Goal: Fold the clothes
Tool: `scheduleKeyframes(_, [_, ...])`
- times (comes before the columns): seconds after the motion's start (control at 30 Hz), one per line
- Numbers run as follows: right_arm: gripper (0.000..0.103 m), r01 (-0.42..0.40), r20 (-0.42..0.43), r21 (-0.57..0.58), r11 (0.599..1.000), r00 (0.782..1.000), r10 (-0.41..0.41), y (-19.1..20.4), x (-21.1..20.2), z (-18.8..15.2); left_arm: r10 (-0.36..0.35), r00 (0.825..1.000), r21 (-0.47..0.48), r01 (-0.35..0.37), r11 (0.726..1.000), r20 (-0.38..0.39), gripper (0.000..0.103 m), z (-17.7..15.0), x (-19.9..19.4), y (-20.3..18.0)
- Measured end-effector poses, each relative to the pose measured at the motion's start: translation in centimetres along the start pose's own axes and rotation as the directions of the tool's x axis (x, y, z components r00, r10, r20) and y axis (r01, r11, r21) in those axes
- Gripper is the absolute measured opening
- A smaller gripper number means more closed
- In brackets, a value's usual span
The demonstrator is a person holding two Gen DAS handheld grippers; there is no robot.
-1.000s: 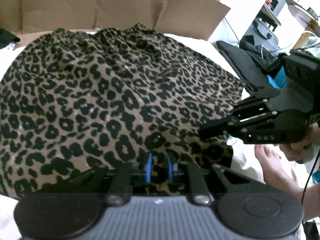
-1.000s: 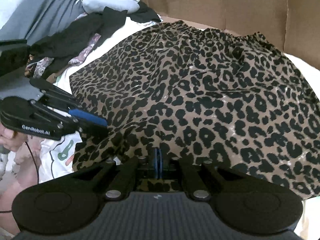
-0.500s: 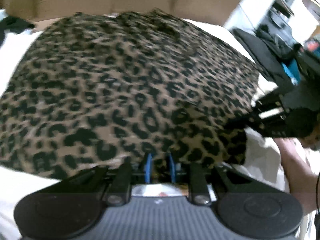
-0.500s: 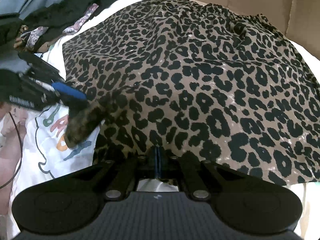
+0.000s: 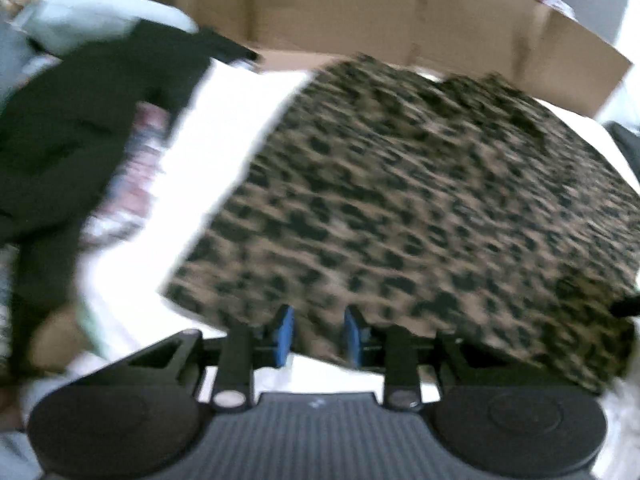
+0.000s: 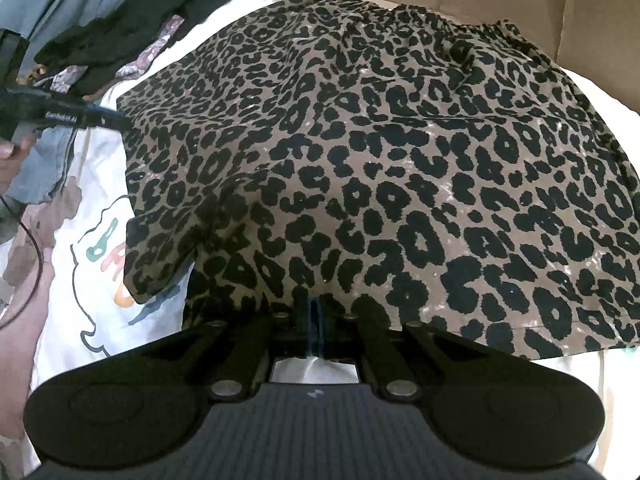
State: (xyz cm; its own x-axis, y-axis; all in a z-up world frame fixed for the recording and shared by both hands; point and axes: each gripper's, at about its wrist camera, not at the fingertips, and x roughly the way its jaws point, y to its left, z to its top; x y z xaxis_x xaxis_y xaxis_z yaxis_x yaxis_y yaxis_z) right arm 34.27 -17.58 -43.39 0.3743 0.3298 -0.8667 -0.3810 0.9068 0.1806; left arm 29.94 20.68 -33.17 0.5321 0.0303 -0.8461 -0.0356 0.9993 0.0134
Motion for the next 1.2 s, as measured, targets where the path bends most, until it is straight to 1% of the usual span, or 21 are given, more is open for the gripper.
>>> scheduleKeyframes(0.13, [0.012,0.004,0.007,0.023,1.0,1.0,-0.004,-0.4,-0.3,0.1,0.087,0.996,-0.016,-0.087,0.996,0.021,0.036,0.9,0.4,2.1])
scheduleKeyframes(0.17, [0.016,0.005,0.008,0.024,1.0,1.0,-0.005,-0.5,-0.3,0.1,0.102,0.994,-0.024,-0.102,0.995,0.024,0.038,1.1,0.5,2.6])
scheduleKeyframes(0.3, [0.018,0.009,0.01,0.021,1.0,1.0,-0.009,-0.5,-0.5,0.2,0.143,0.989,-0.037,-0.141,0.989,0.031,0.039,1.4,1.2,3.7])
scheduleKeyframes(0.4, [0.019,0.01,0.01,0.018,1.0,1.0,-0.011,-0.5,-0.5,0.2,0.169,0.985,-0.017,-0.169,0.986,0.021,0.039,1.3,2.1,3.9])
scheduleKeyframes(0.5, [0.021,0.011,0.011,0.014,1.0,1.0,-0.011,-0.4,-0.5,0.1,0.172,0.985,-0.035,-0.171,0.985,0.002,0.039,1.0,2.8,4.6])
scheduleKeyframes(0.57, [0.022,0.012,0.011,0.011,1.0,1.0,-0.012,-0.3,-0.5,0.1,0.158,0.987,-0.058,-0.159,0.986,-0.006,0.04,0.9,3.3,5.2])
scheduleKeyframes(0.63, [0.023,0.011,0.01,0.01,1.0,1.0,-0.011,-0.3,-0.4,0.0,0.126,0.992,-0.08,-0.126,0.989,-0.01,0.04,0.7,3.8,5.8])
scheduleKeyframes(0.7, [0.023,0.011,0.008,0.009,1.0,1.0,-0.011,-0.3,-0.4,0.0,0.105,0.994,-0.094,-0.106,0.99,-0.022,0.042,0.6,4.4,6.3])
scheduleKeyframes(0.83, [0.024,0.011,0.006,0.006,1.0,1.0,-0.011,-0.3,-0.3,0.0,0.047,0.999,-0.171,-0.051,0.984,-0.026,0.042,0.4,4.8,7.6])
scheduleKeyframes(0.9, [0.024,0.01,0.006,0.006,1.0,1.0,-0.01,-0.3,-0.3,-0.1,0.022,0.999,-0.182,-0.026,0.983,-0.026,0.037,0.4,4.7,7.9])
scheduleKeyframes(0.93, [0.024,0.009,0.006,0.006,1.0,1.0,-0.009,-0.3,-0.3,-0.1,0.009,0.999,-0.189,-0.014,0.982,-0.031,0.027,0.4,4.6,8.1])
scheduleKeyframes(0.97, [0.024,0.009,0.006,0.006,1.0,1.0,-0.009,-0.3,-0.3,-0.1,0.002,1.0,-0.195,-0.007,0.981,-0.028,0.022,0.6,4.3,8.2])
scheduleKeyframes(1.03, [0.024,0.009,0.006,0.005,1.0,1.0,-0.009,-0.3,-0.4,-0.1,-0.007,1.0,-0.209,0.006,0.978,-0.002,0.018,1.0,3.3,8.4])
scheduleKeyframes(1.1, [0.024,0.009,0.006,0.002,1.0,1.0,-0.009,-0.3,-0.4,-0.2,-0.027,0.999,-0.223,0.031,0.974,0.023,0.018,1.4,2.4,8.6])
scheduleKeyframes(1.2, [0.024,0.008,0.008,-0.001,1.0,1.0,-0.007,-0.3,-0.4,-0.1,-0.065,0.997,-0.233,0.07,0.97,0.031,0.018,1.7,1.9,8.6])
